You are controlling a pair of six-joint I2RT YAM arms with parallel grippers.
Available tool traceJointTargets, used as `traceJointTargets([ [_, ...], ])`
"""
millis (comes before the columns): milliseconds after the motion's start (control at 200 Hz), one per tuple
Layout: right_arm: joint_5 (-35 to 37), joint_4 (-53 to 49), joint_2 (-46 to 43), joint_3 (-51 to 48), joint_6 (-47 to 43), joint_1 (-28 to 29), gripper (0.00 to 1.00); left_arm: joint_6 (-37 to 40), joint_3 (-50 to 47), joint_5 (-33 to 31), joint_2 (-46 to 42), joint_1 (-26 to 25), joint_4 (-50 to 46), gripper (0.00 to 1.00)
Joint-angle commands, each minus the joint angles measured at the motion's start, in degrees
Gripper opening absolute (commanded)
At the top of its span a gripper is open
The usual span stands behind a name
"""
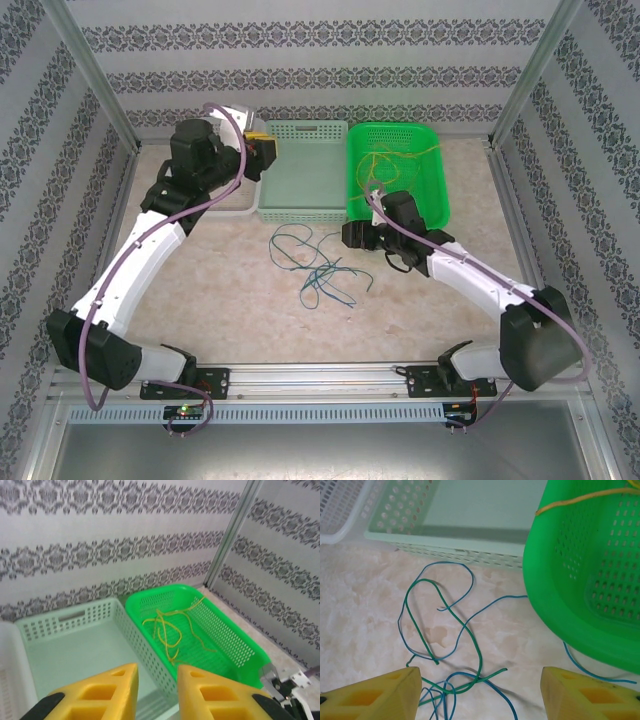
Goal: Untangle the cables
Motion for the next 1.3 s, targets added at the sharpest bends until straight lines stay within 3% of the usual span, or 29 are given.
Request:
traceJointTargets([
  [0,-2.62,-1.33,3.42,2.8,2.59,0.42,0.65,-2.79,-3.18,-3.37,1.38,0.18,-5.29,0.3],
  [105,-1.76,-1.57,5.99,4.47,2.79,1.88,0.64,-5.0,-5.97,-7.02,2.33,0.18,-8.16,0.32],
  [225,-1.49,-4.64,8.35,6.65,2.03,2.78,0.63,-6.31,-9.2,-7.02,2.72,0.22,-9.92,0.32],
  [415,1.5,-12.34,6.34,5.08,-6.02,3.31,0.65,-6.31,-13.14,-4.03,1.57,0.2,-8.9,0.43],
  [545,1.15,-13.02,1.66,1.7,-9.83,3.32,0.67,-6.01,-13.69,2.52,3.45,0.07,-9.19,0.52],
  [699,2.1,-15.52,0.78,-0.4,-11.08,2.64,0.67,-5.67,-15.15,5.47,5.57,-0.96,-12.39,0.53],
  [869,-4.09,-15.84,2.75,-1.2,2.81,-2.95,0.65,-9.19,-18.99,6.8,4.16,-2.76,-7.55,0.56],
  [969,-8.87,-11.94,1.08,-2.76,14.38,-3.22,0.61,-6.21,-17.58,5.39,5.04,-5.85,-8.59,0.58],
  [1089,-7.56,-15.76,-3.06,-1.23,20.55,-3.45,0.62,-1.09,-15.38,3.17,6.47,-10.28,-10.37,0.61],
  [1294,-14.94,-12.57,-7.78,-6.79,35.88,-6.48,0.64,1.37,-15.47,3.45,8.05,-12.68,-8.3,0.63],
])
